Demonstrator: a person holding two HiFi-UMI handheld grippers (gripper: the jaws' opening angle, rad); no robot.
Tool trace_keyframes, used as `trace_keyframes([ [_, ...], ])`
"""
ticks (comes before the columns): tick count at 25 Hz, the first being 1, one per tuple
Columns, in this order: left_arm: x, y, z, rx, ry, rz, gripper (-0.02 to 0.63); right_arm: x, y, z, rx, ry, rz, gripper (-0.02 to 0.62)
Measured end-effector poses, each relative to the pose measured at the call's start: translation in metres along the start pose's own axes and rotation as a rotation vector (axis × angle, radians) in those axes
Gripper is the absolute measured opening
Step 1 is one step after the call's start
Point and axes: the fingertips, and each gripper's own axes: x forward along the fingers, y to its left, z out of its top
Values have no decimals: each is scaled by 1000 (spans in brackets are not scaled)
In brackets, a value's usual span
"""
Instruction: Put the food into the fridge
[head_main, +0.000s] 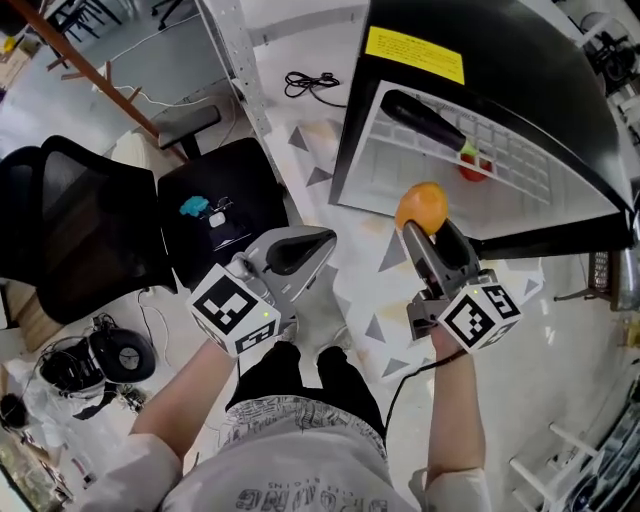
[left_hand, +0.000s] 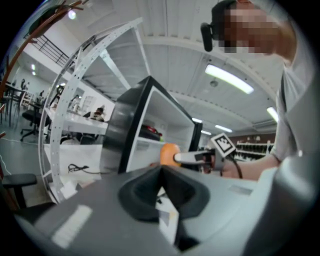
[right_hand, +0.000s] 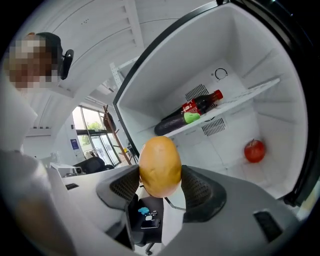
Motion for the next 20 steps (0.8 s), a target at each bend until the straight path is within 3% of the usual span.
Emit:
trace_keyframes([
  [8,19,-3,-18,10,-11,34,6,23,-39,-6,-78,13,0,262],
  [20,34,13,-46,23,-43,48,6,65,-88,-13,-260,37,-75,261],
])
